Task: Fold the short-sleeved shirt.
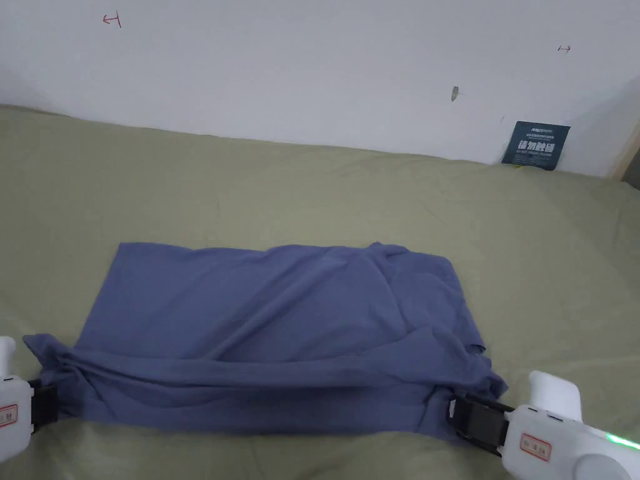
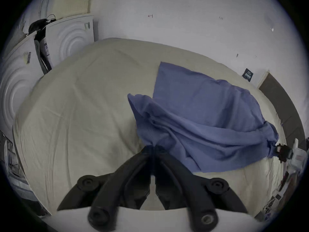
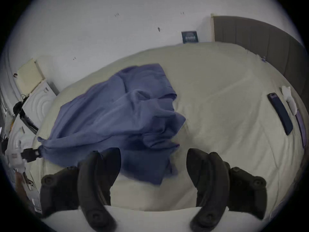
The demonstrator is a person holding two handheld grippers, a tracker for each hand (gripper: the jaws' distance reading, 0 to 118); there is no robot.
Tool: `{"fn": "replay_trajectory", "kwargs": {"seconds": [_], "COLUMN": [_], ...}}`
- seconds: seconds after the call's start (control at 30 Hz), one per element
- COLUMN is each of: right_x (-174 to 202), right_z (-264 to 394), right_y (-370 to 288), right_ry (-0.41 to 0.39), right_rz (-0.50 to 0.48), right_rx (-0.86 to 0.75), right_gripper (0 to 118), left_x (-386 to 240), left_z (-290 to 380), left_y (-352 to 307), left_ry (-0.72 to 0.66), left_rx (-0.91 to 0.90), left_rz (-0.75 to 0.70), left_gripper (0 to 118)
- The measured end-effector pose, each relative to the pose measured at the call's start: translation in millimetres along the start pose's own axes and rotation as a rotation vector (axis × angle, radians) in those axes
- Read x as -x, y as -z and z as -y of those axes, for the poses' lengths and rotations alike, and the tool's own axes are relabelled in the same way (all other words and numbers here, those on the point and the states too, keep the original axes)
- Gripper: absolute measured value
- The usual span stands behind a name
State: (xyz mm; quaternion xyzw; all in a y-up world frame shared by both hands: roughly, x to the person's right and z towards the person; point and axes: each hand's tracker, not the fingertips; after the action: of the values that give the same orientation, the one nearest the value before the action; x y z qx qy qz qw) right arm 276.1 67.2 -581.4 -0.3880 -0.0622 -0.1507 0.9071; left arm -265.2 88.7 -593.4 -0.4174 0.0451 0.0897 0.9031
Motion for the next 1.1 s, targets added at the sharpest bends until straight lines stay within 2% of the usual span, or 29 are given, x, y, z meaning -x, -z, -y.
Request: {"fn": "replay_trajectory", "kwargs": {"seconds": [0.1,0.17,0.2,0.23,0.27,0.4,0.6,0.67,0.77,0.83,0.97,1.1], "right_x": [3.8,7.8,13.6,17.7,18.9,16.3,-2.4,-9.2,-20.3,-23.2,-32.7,-28.3], "right_z": [-6.4,-5.3,-5.6,-5.6,-1.9,2.4,-11.1,-18.7,-22.0,-23.7,-19.5,-9.9], "right_y": [17.8,24.2,25.4,25.7,23.5,-3.7,-41.6,-49.6,-63.8,-70.2,-90.0,-112.5], "right_ry": [0.039,0.033,0.026,-0.004,-0.024,-0.009,0.043,0.038,0.034,-0.023,0.056,-0.03], "right_rz": [-0.009,-0.043,-0.014,0.015,0.022,0.003,-0.103,-0.094,-0.131,-0.112,-0.166,-0.125], "right_rx": [0.048,0.043,0.051,0.058,0.065,-0.019,-0.062,-0.055,-0.042,-0.031,-0.003,0.009], "right_gripper": [84,80,55,18,12,12,12,12,12,12,12,12], "left_x": [1.5,0.0,-0.4,-0.4,-1.1,2.2,12.7,13.1,14.6,14.1,11.5,13.8], "left_z": [-4.5,-4.4,-5.5,-6.1,-5.1,-4.8,-6.7,-7.7,-8.4,-6.8,0.6,11.5], "left_y": [1.8,2.8,5.2,7.2,7.9,8.4,-2.8,-6.7,-13.8,-18.1,-31.5,-54.4], "left_ry": [-0.011,-0.011,-0.012,-0.01,-0.007,0.0,-0.015,0.017,0.023,0.026,0.037,0.042], "left_rx": [0.009,0.01,0.015,0.019,0.022,0.037,0.031,0.021,0.031,0.027,0.037,0.039], "left_rz": [0.007,0.009,0.006,0.007,0.007,0.014,0.067,0.069,0.09,0.104,0.139,0.17], "left_gripper": [2,2,2,2,2,2,2,2,2,2,2,2]}}
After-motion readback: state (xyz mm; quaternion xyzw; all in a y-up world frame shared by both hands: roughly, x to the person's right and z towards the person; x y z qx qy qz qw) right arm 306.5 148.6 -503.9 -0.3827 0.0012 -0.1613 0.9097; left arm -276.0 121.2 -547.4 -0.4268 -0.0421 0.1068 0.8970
